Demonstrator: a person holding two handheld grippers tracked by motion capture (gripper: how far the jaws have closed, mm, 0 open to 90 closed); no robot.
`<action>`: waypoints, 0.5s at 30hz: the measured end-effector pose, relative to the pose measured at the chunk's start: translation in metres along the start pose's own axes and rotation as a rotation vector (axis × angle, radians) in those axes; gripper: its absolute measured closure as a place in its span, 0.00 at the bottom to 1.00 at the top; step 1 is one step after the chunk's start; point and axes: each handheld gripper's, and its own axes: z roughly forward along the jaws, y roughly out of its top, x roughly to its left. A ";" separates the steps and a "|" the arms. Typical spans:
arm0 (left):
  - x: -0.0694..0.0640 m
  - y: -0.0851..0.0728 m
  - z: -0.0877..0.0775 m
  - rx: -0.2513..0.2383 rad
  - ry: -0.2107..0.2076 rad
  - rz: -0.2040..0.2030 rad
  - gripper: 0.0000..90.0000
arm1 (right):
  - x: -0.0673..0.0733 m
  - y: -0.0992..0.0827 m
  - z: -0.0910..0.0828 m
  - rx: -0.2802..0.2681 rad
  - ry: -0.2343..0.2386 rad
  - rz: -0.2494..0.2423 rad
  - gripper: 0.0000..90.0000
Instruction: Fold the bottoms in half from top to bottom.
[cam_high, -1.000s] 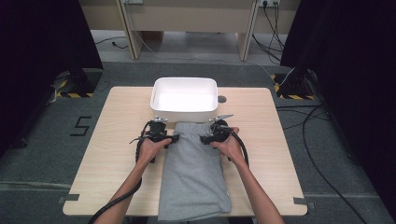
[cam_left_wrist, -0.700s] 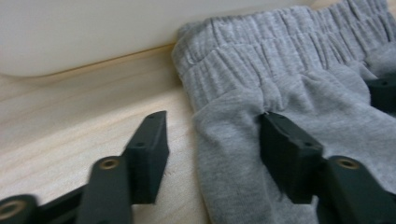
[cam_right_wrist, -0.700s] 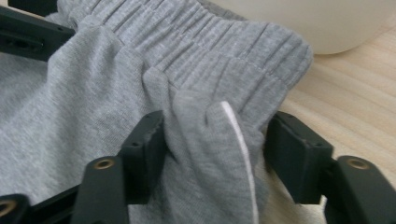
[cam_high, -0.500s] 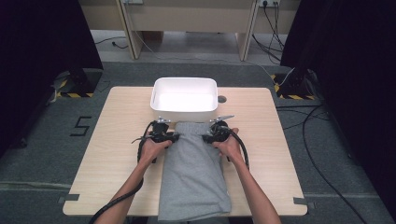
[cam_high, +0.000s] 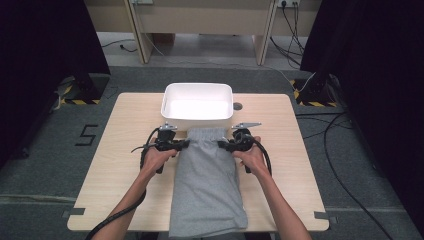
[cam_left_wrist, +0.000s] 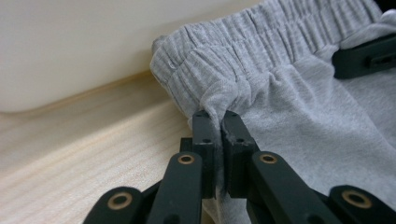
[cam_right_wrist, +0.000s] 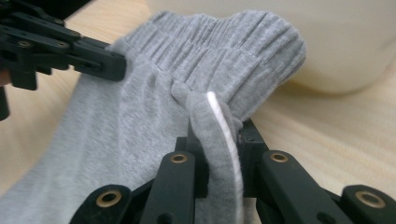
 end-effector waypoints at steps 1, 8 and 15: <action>-0.001 0.003 -0.003 -0.006 -0.002 0.001 0.95 | 0.001 0.002 -0.003 -0.006 0.003 -0.008 0.90; -0.003 0.031 -0.032 -0.098 -0.025 0.024 0.95 | 0.007 0.028 -0.021 -0.075 0.013 -0.077 0.90; -0.013 0.032 -0.054 -0.153 -0.047 0.073 0.94 | 0.021 0.039 -0.035 -0.114 0.008 -0.164 0.89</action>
